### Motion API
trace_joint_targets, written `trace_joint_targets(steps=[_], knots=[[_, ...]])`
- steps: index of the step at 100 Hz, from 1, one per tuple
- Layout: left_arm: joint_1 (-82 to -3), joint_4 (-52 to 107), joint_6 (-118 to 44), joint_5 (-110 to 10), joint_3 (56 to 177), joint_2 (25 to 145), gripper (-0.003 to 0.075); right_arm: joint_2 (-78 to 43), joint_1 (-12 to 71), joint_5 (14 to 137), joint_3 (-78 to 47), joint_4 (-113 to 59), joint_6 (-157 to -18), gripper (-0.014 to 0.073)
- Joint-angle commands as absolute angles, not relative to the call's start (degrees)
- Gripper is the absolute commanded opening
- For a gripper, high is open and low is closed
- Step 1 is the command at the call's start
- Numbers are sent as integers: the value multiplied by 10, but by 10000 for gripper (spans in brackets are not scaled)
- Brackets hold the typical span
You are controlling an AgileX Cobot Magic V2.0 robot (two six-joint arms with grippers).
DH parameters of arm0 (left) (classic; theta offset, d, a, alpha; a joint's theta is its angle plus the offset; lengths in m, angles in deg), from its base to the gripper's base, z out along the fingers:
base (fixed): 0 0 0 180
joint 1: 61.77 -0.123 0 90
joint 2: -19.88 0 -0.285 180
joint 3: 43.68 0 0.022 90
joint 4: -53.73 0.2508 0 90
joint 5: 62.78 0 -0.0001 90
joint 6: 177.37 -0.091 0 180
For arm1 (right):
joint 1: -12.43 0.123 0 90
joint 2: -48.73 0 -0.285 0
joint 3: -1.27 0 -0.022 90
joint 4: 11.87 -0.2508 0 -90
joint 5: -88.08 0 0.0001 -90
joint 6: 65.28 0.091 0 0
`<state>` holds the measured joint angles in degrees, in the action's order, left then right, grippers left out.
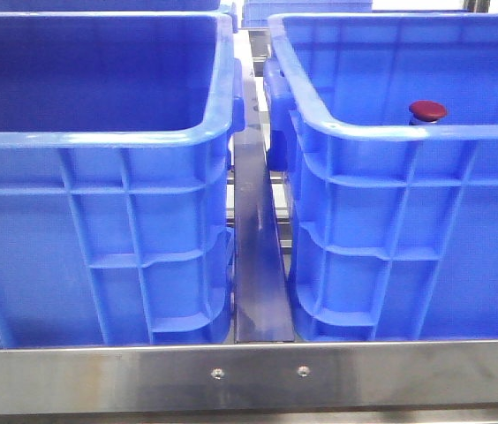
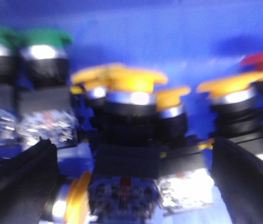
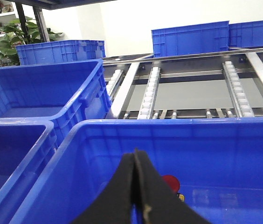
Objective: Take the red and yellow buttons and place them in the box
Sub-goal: 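Grasp the yellow-capped button with the left gripper and lift it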
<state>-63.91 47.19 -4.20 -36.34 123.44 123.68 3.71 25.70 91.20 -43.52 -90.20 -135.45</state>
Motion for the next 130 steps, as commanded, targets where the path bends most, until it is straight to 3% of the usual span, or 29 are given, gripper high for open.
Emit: trace_joint_targets(steps=[1, 11, 20, 49, 97, 130], knots=[[-639, 472, -36, -393, 1253, 1220, 601, 40, 256, 916, -420, -899, -1357, -67], [-639, 472, -36, -393, 1253, 1223, 596, 40, 256, 916, -420, -899, -1357, -67], [-639, 472, -36, -391, 1253, 1223, 524, 40, 256, 916, -420, -899, -1357, -67], [-639, 470, -36, -372, 1253, 1217, -20, 40, 256, 916, -420, -899, -1357, -67], [-621, 433, -36, -335, 1187, 1006, -19, 40, 256, 915, -420, -899, -1357, -67], [-496, 431, -36, -317, 1126, 826, -19, 40, 256, 911, -420, -899, -1357, -67]])
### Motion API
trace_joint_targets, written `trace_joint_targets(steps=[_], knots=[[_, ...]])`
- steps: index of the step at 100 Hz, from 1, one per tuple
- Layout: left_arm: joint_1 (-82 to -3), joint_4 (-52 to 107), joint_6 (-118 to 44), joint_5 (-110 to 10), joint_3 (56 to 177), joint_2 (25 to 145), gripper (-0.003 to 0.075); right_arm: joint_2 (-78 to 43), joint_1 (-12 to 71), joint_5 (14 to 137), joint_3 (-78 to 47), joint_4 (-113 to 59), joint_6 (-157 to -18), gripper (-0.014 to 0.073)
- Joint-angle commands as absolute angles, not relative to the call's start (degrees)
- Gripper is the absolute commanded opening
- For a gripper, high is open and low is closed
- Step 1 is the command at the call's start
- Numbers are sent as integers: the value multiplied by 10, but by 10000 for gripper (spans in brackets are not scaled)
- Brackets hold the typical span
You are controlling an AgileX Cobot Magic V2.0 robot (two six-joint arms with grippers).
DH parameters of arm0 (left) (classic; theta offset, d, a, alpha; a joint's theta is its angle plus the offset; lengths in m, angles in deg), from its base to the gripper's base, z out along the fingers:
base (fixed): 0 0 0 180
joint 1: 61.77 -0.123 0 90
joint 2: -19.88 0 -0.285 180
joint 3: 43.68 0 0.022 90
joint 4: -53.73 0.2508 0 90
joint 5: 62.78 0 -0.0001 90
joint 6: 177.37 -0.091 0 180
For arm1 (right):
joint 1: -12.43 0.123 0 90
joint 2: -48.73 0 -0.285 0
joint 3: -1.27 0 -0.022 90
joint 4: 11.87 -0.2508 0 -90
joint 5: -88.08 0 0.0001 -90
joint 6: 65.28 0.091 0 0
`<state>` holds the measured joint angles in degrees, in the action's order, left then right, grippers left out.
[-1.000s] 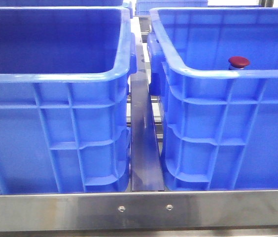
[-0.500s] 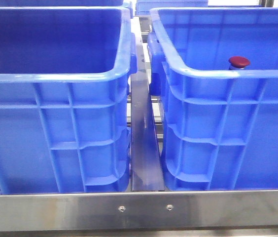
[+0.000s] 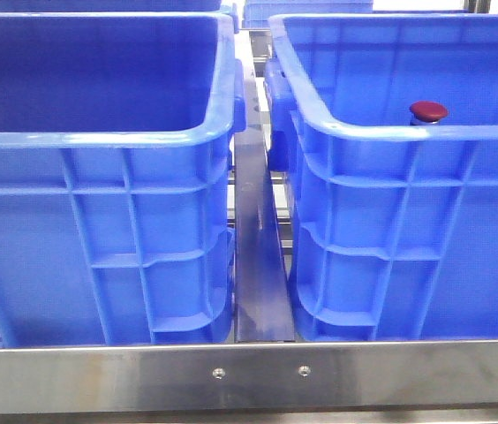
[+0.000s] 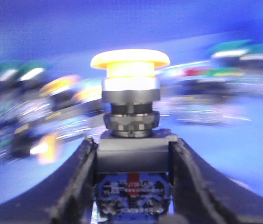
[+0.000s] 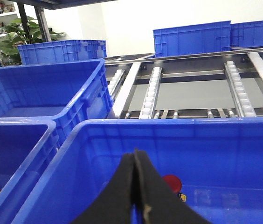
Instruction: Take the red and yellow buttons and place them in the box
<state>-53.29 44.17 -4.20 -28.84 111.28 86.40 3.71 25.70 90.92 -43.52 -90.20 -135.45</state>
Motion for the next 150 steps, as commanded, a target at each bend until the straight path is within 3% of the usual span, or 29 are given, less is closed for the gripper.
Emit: trace_joint_targets(steps=[1, 49, 73, 87, 104, 113, 150], knots=[[-492, 431, -36, -317, 1126, 822, -19, 40, 256, 911, -420, -899, -1357, -67], [-204, 392, -37, -410, 1131, 818, -19, 40, 256, 884, -420, -899, -1357, -67], [-106, 412, -45, -443, 1134, 851, -19, 40, 256, 862, -420, -899, -1357, -54], [-97, 413, -45, -445, 1134, 860, -19, 40, 256, 839, -420, -899, -1357, 106], [-97, 414, -45, -445, 1134, 860, -19, 40, 256, 809, -420, -913, -1357, 463], [-97, 414, -45, -445, 1134, 860, -19, 40, 256, 781, -420, -965, -1357, 577], [-97, 414, -45, -445, 1134, 860, -19, -35, 256, 516, -420, -1208, -1357, 596]])
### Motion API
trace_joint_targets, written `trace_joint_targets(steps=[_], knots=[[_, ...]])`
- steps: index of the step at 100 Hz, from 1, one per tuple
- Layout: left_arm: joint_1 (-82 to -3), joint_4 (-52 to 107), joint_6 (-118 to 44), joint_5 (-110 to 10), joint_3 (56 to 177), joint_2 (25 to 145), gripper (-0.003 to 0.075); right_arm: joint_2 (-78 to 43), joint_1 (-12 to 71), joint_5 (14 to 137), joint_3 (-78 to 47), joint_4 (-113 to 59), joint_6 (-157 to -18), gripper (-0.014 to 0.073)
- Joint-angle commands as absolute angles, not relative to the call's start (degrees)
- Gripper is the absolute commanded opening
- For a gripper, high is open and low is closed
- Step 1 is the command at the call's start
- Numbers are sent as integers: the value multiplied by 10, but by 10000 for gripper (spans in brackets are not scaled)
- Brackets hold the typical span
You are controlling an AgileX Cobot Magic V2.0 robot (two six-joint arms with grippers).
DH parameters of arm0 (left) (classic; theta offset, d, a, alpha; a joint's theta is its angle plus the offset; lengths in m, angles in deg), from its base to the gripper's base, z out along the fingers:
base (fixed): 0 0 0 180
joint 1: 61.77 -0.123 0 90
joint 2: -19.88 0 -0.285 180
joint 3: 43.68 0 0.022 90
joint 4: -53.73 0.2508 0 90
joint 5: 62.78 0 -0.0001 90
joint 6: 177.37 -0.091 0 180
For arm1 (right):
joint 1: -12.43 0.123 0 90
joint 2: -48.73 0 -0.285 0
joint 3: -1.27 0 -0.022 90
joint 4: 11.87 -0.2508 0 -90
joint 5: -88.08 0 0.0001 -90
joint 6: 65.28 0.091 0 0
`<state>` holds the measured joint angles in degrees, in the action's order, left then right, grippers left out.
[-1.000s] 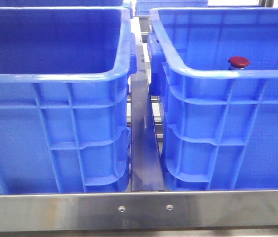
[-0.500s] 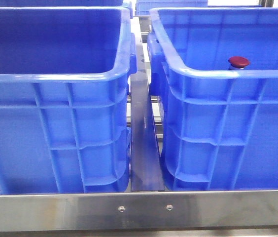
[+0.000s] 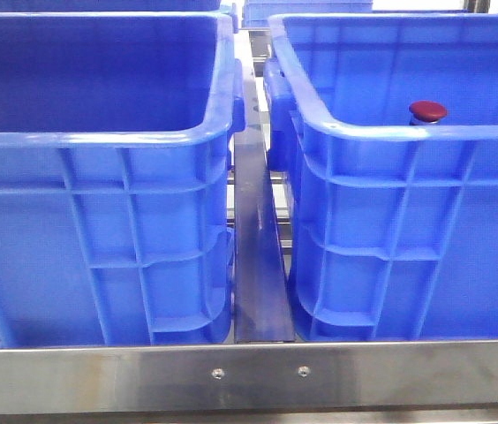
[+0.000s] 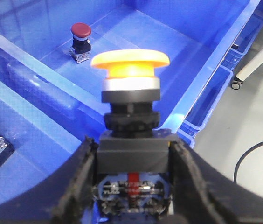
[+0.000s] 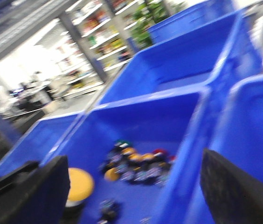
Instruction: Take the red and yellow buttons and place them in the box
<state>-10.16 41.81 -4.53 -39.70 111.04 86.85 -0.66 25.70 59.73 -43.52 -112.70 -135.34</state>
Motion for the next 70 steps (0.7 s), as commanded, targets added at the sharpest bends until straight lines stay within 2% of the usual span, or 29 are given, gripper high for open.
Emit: trace_joint_targets(steps=[1, 36, 54, 70], knots=[[-97, 414, -45, -445, 1134, 860, -19, -42, 256, 505, -420, -1211, -1357, 596], [-97, 414, -45, -441, 1134, 860, -19, -202, 260, 324, -371, -1218, -1315, 592], [-97, 414, -45, -441, 1134, 860, -19, -238, 307, 336, -339, -1218, -1315, 592], [-97, 414, -45, -441, 1134, 860, -19, -259, 363, 398, -316, -1218, -1316, 592]])
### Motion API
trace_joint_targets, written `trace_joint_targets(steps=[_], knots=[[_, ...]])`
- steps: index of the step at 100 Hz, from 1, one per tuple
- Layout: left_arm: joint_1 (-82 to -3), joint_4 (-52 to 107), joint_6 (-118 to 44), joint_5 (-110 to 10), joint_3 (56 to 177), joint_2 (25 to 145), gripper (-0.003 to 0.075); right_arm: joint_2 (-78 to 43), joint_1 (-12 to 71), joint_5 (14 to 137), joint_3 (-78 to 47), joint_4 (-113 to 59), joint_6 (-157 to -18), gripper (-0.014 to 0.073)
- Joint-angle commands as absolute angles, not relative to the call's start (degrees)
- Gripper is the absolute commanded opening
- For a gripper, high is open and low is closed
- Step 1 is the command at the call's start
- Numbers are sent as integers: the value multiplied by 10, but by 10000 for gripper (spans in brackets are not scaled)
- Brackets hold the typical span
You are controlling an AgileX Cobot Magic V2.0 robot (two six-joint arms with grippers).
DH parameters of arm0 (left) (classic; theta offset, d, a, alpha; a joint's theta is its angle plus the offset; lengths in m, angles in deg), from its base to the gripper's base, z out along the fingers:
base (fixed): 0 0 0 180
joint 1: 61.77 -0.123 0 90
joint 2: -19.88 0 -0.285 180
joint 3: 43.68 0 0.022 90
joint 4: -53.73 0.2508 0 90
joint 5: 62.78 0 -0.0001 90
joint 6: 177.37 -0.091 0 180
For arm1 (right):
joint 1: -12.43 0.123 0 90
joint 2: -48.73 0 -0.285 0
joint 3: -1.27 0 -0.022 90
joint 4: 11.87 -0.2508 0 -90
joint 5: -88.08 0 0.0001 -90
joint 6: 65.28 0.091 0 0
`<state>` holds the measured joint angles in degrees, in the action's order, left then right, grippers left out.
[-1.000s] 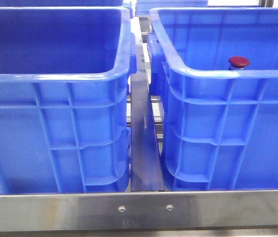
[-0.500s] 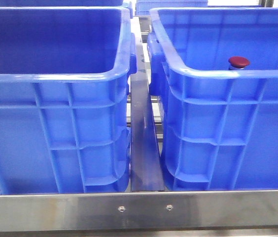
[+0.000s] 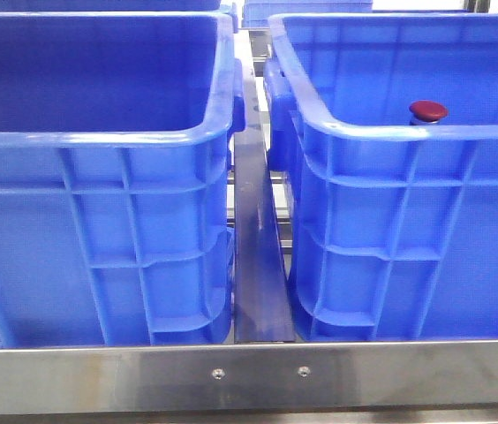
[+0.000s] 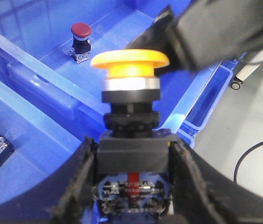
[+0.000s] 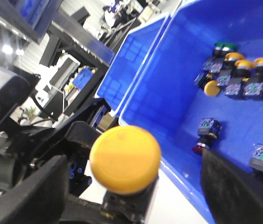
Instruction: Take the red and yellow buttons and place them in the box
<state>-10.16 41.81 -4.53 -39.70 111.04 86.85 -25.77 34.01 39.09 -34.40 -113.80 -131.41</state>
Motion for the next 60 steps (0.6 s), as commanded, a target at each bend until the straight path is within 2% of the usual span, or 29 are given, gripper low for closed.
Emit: trace_joint_targets(steps=[1, 13, 18, 27, 43, 51, 60], knots=[[-97, 414, -45, -441, 1134, 860, -19, -261, 364, 400, -314, -1218, -1316, 592], [-97, 414, -45, -441, 1134, 860, -19, -272, 378, 395, -299, -1218, -1316, 589], [-97, 414, -45, -441, 1134, 860, -19, -274, 379, 390, -291, -1218, -1316, 560], [-97, 414, -46, -441, 1134, 860, -19, -274, 379, 385, -282, -1218, -1316, 456], [-97, 418, -46, -441, 1134, 860, -18, -274, 379, 382, -279, -1218, -1316, 179], [-98, 418, -46, -441, 1134, 860, -8, -274, 379, 382, -279, -1215, -1316, 118], [-98, 418, -46, -441, 1134, 860, 81, -274, 379, 383, -279, -1214, -1316, 113]])
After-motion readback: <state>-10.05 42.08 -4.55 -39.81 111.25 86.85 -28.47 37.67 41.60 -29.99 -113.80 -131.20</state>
